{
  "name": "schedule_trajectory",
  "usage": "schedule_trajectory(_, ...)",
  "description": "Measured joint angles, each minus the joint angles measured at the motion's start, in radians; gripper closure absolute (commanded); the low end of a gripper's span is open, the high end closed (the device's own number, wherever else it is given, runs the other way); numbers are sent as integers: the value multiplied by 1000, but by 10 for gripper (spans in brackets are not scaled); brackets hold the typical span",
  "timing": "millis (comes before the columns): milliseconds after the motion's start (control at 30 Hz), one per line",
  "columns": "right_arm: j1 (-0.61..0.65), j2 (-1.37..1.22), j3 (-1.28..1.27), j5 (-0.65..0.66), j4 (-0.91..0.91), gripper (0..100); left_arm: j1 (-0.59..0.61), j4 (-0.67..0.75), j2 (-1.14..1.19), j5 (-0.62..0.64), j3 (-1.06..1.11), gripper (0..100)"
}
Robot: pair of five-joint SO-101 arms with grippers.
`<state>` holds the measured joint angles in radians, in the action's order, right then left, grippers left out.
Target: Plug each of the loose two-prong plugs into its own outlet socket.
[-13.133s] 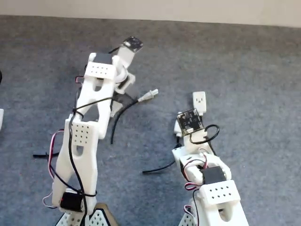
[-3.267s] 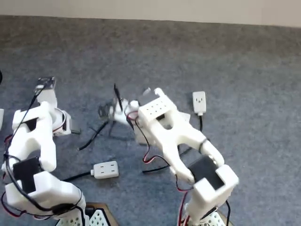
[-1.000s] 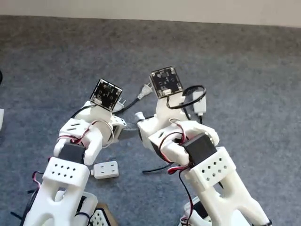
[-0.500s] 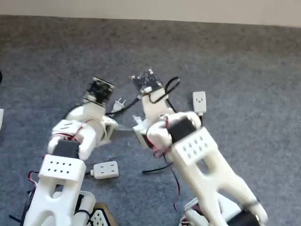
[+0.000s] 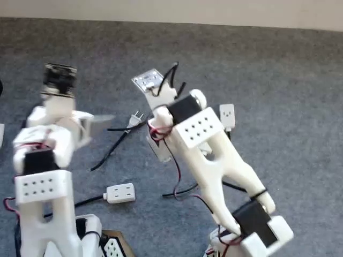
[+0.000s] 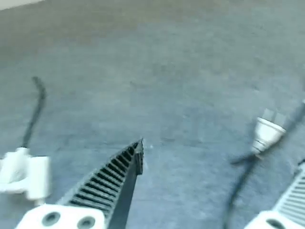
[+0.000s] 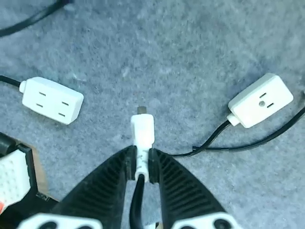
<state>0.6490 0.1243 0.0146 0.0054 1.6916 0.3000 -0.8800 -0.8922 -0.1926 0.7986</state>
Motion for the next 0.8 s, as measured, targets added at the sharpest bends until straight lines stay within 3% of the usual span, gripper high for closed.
schedule_trajectory(167, 37, -110, 114, -6, 21, 995, 161, -31, 195, 0, -166, 546)
schedule_trajectory(533, 262, -184, 132, -209, 23, 995, 523, -34, 855, -26, -605, 546)
schedule_trajectory(800, 373, -184, 106, -255, 21, 995, 674, 69, 1255, -58, -864, 546)
